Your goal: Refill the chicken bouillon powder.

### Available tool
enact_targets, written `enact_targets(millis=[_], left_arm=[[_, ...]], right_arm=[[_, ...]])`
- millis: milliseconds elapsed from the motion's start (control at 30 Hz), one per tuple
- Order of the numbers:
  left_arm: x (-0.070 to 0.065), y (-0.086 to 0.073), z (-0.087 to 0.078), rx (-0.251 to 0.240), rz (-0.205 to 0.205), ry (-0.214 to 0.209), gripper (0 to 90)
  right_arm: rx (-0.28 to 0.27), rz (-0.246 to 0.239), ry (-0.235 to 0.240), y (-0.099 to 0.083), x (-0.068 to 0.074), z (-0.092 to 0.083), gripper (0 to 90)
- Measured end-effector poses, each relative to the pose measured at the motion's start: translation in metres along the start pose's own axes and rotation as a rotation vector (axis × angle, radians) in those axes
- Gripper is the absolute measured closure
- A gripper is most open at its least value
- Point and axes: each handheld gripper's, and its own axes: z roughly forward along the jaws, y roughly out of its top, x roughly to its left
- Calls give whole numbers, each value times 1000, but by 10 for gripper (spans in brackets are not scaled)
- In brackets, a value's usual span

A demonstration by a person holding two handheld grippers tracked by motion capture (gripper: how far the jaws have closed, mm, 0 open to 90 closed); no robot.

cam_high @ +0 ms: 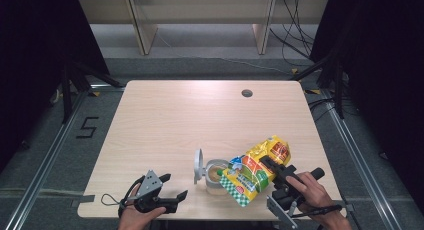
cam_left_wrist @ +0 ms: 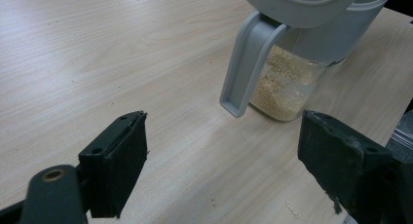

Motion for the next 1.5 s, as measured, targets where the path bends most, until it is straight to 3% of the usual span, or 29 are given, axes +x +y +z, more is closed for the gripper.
enact_targets(millis=[67, 100, 133, 200, 300, 333, 367, 400, 567, 600, 700, 767, 900, 967, 1000, 1267, 1300, 1433, 1467, 1500], left_arm=[[1, 1, 0, 2, 22, -6, 180], [0, 0, 0, -1, -1, -1, 180], [0, 0, 0, -1, -1, -1, 180], [0, 0, 0, 0, 2, -2, 180], [0, 0, 0, -1, -1, 0, 180], [0, 0, 0, -1, -1, -1, 180], [0, 0, 0, 0, -1, -3, 180], [0, 0, 1, -1, -2, -3, 180], [-1, 0, 1, -6, -9, -3, 180], [0, 0, 0, -3, -5, -2, 180], [0, 0, 0, 0, -1, 1, 180], [0, 0, 0, -1, 0, -1, 180], [0, 0, 0, -2, -1, -1, 180], [0, 0, 0, -1, 0, -2, 180], [0, 0, -1, -1, 1, -2, 180], [0, 0, -1, -4, -1, -3, 180], [0, 0, -1, -3, 0, -3, 180], [0, 1, -1, 3, 5, 4, 180], [-1, 1, -1, 0, 0, 1, 180], [-1, 1, -1, 0, 0, 1, 180]], right_arm=[[-6, 108, 39, -2, 6, 1, 670], [-27, 76, 34, -3, 4, 2, 674], [-27, 76, 34, -3, 4, 2, 674], [-49, 155, 67, -6, 8, 3, 684], [-59, 189, 80, -9, 10, 3, 687], [-54, 289, 96, -10, 17, 2, 689], [-131, 154, 85, -13, 9, 8, 692], [-107, 239, 85, -14, 13, 6, 695], [-107, 313, 110, -16, 15, 6, 698], [-109, 360, 112, -17, 18, 6, 698], [-114, 351, 114, -18, 17, 6, 698], [-115, 388, 120, -20, 18, 6, 699], [-137, 376, 123, -24, 16, 7, 700], [-157, 397, 128, -26, 17, 7, 705], [-147, 473, 139, -26, 21, 5, 705], [-178, 561, 164, -35, 23, 6, 708], [-197, 614, 159, -37, 24, 7, 709], [-207, 655, 157, -42, 24, 8, 711], [-221, 710, 163, -48, 25, 10, 713], [-225, 712, 158, -50, 25, 11, 720]])
